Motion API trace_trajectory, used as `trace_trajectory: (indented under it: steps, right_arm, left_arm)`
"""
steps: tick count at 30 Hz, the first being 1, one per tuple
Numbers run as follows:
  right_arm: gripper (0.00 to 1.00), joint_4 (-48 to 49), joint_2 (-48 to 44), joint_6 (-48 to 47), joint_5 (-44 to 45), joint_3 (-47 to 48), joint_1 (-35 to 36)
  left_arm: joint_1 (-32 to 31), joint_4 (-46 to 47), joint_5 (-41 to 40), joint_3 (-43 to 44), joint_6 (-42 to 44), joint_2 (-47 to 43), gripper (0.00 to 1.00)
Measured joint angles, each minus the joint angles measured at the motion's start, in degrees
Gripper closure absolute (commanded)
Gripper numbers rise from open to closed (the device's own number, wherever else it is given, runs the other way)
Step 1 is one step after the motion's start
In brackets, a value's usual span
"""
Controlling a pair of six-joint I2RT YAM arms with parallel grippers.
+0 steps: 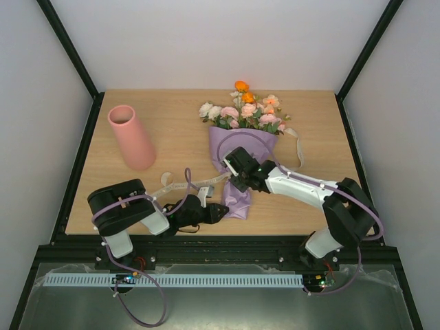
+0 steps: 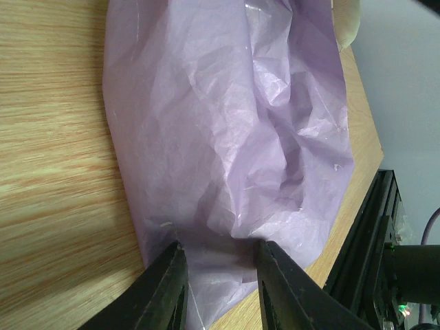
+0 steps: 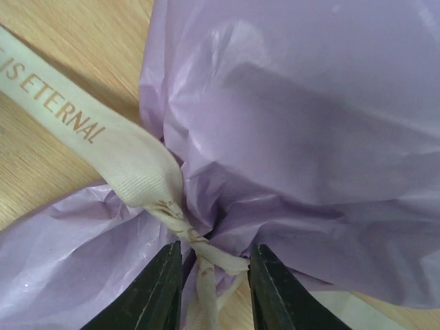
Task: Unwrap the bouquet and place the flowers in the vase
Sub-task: Untie the ribbon from the wrapping paper.
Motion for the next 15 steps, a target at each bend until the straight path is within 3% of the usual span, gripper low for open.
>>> trace_trajectory:
  steps: [9,15]
  right_arm:
    - [0.74,-0.74,2.91,-1.36,-0.28,0.11,0.00]
    - [0.90,-0.63,5.60,-1.90,1.16,0.13,0.00]
  left_arm:
    - [-0.22,0.15,-0.07,0.79,0.00,0.76,0.55]
    - [-0.24,0.15,-0.09,0.79,0.00,0.76,0.55]
